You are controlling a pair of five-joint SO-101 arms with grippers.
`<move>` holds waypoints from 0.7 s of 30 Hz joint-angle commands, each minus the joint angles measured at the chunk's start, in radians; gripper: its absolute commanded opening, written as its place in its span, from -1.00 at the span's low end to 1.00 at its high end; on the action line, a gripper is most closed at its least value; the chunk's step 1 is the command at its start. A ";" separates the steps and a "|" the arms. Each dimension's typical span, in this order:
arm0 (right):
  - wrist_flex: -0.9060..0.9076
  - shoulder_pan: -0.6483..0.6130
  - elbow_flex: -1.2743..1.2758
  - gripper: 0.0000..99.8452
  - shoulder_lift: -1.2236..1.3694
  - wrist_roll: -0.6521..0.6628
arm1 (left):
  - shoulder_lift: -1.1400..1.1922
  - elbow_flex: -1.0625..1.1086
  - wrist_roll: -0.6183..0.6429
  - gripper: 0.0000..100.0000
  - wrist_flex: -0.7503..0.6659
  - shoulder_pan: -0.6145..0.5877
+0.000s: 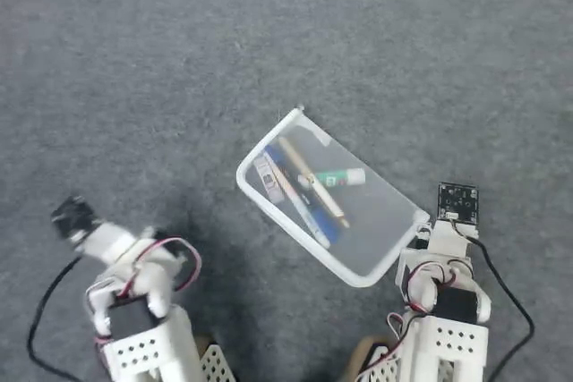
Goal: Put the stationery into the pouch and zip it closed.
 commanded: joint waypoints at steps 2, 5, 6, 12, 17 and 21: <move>0.008 0.007 -0.025 -0.78 0.007 -0.006 | -0.017 -0.013 0.008 -0.97 0.008 0.241; 0.008 0.007 -0.025 -0.78 0.007 -0.006 | -0.017 -0.013 0.008 -0.97 0.008 0.331; 0.008 0.007 -0.025 -0.78 0.007 -0.006 | -0.017 -0.013 0.008 -0.97 0.008 0.350; 0.008 0.007 -0.025 -0.78 0.007 -0.006 | -0.017 -0.013 0.009 -0.97 0.008 0.387; 0.008 0.007 -0.025 -0.78 0.007 -0.006 | -0.017 -0.013 0.009 -0.97 0.008 0.384; 0.008 0.007 -0.025 -0.78 0.007 -0.006 | -0.017 -0.013 0.009 -0.97 0.008 0.384</move>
